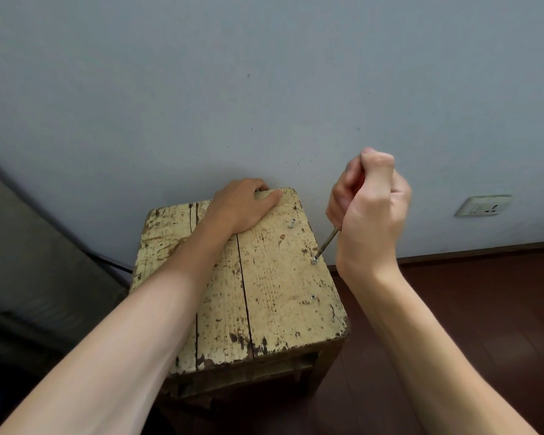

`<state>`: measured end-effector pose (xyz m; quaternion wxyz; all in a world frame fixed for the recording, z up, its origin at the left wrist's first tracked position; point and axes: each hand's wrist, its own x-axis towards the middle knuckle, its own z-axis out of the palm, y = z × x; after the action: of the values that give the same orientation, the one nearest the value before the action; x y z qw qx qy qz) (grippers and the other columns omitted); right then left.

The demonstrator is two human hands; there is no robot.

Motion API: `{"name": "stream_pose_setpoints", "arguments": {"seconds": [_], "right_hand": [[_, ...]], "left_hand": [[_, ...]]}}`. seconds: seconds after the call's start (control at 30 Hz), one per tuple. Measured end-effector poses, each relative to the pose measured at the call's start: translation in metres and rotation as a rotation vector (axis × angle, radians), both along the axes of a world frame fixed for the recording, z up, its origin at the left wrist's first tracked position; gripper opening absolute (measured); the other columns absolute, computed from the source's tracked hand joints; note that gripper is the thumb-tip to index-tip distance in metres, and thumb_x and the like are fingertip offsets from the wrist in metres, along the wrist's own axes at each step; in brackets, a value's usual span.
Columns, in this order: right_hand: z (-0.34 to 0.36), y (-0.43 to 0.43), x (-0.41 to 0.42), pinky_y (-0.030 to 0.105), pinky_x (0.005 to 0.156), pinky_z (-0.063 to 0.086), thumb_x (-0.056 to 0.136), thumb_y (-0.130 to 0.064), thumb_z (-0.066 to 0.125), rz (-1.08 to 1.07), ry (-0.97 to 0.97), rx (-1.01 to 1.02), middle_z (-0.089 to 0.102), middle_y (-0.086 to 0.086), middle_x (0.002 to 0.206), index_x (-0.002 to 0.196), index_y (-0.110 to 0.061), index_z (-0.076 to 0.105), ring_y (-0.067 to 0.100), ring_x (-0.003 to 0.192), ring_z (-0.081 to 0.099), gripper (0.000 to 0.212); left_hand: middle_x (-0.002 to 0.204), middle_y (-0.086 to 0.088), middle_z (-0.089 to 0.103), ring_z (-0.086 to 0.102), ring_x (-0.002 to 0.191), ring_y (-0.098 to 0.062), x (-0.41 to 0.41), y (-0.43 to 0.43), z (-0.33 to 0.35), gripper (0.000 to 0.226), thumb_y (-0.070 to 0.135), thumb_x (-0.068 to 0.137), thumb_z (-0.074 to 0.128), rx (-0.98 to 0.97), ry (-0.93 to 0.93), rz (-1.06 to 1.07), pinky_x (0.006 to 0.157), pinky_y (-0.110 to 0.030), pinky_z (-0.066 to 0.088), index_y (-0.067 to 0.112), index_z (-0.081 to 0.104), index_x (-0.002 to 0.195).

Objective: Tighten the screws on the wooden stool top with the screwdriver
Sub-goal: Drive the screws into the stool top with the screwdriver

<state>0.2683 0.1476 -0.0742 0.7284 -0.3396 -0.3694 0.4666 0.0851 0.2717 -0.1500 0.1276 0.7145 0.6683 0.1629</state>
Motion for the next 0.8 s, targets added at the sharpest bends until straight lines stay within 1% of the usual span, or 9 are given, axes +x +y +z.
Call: {"name": "stream_pose_setpoints", "arguments": {"seconds": [0.1, 0.17, 0.2, 0.3, 0.4, 0.57, 0.67, 0.73, 0.8], "right_hand": [[0.003, 0.01, 0.014, 0.024, 0.052, 0.043, 0.094, -0.019, 0.047, 0.123, -0.14, 0.083, 0.058, 0.002, 0.07, 0.092, -0.016, 0.065, 0.016, 0.059, 0.051, 0.018], [0.005, 0.016, 0.027, 0.026, 0.062, 0.052, 0.097, -0.015, 0.046, 0.33, -0.191, 0.164, 0.073, 0.005, 0.086, 0.112, -0.016, 0.07, 0.018, 0.069, 0.065, 0.029], [0.006, 0.017, 0.031, 0.027, 0.06, 0.053, 0.101, -0.015, 0.043, 0.433, -0.207, 0.183, 0.077, 0.006, 0.086, 0.114, -0.015, 0.072, 0.019, 0.066, 0.068, 0.031], [0.007, 0.014, 0.032, 0.024, 0.048, 0.042, 0.106, -0.025, 0.039, 0.544, -0.269, 0.16, 0.069, 0.006, 0.059, 0.077, -0.022, 0.077, 0.019, 0.043, 0.056, 0.047], [0.007, 0.011, 0.025, 0.022, 0.044, 0.029, 0.104, -0.027, 0.042, 0.493, -0.241, 0.129, 0.043, -0.001, 0.044, 0.054, -0.023, 0.054, 0.014, 0.037, 0.033, 0.051], [0.002, 0.001, 0.001, 0.027, 0.045, 0.015, 0.113, -0.027, 0.044, -0.024, -0.016, 0.004, 0.024, 0.002, 0.059, 0.071, -0.015, 0.024, 0.014, 0.05, 0.019, 0.049], [0.003, 0.0, 0.001, 0.027, 0.044, 0.021, 0.106, -0.031, 0.047, 0.006, 0.008, -0.036, 0.032, 0.001, 0.058, 0.076, -0.016, 0.041, 0.015, 0.05, 0.024, 0.035], [0.005, 0.005, 0.009, 0.026, 0.044, 0.03, 0.097, -0.028, 0.046, 0.094, -0.067, -0.013, 0.047, -0.001, 0.057, 0.094, -0.015, 0.055, 0.015, 0.046, 0.037, 0.016], [0.006, 0.011, 0.019, 0.027, 0.048, 0.04, 0.094, -0.022, 0.043, 0.175, -0.223, 0.065, 0.064, 0.0, 0.069, 0.108, -0.018, 0.065, 0.017, 0.055, 0.055, 0.026]], "left_hand": [[0.118, 0.008, 0.07, 0.063, 0.108, -0.021, 0.0, 0.0, 0.0, 0.055, 0.074, 0.092, 0.045, 0.014, 0.005, -0.005, 0.094, -0.042, 0.051, 0.033, 0.069, 0.118], [0.117, 0.007, 0.07, 0.063, 0.107, -0.023, 0.0, -0.001, 0.0, 0.055, 0.074, 0.092, 0.045, 0.021, -0.001, -0.009, 0.094, -0.042, 0.051, 0.032, 0.069, 0.118], [0.117, 0.006, 0.071, 0.064, 0.107, -0.023, 0.0, -0.001, 0.001, 0.057, 0.075, 0.091, 0.044, 0.021, 0.0, -0.014, 0.093, -0.042, 0.051, 0.032, 0.069, 0.119], [0.118, 0.007, 0.07, 0.063, 0.108, -0.022, 0.0, 0.0, 0.001, 0.057, 0.075, 0.09, 0.043, 0.018, 0.011, -0.021, 0.091, -0.041, 0.05, 0.033, 0.069, 0.119], [0.117, 0.009, 0.07, 0.063, 0.107, -0.02, -0.001, 0.001, -0.001, 0.054, 0.075, 0.091, 0.044, 0.016, 0.013, -0.01, 0.092, -0.041, 0.05, 0.034, 0.068, 0.117], [0.117, 0.01, 0.07, 0.063, 0.107, -0.02, -0.001, 0.003, -0.003, 0.058, 0.078, 0.089, 0.042, 0.009, 0.016, 0.001, 0.091, -0.039, 0.049, 0.035, 0.068, 0.117], [0.116, 0.011, 0.07, 0.063, 0.107, -0.019, -0.001, 0.003, -0.003, 0.056, 0.077, 0.089, 0.042, 0.018, 0.019, -0.006, 0.088, -0.038, 0.048, 0.035, 0.069, 0.115], [0.117, 0.01, 0.07, 0.063, 0.107, -0.02, -0.001, 0.002, -0.003, 0.056, 0.076, 0.09, 0.043, 0.018, 0.023, -0.007, 0.087, -0.037, 0.047, 0.035, 0.069, 0.117], [0.117, 0.009, 0.07, 0.063, 0.107, -0.021, -0.001, 0.002, -0.001, 0.056, 0.076, 0.09, 0.044, 0.016, 0.015, -0.005, 0.089, -0.038, 0.049, 0.034, 0.068, 0.118]]}}
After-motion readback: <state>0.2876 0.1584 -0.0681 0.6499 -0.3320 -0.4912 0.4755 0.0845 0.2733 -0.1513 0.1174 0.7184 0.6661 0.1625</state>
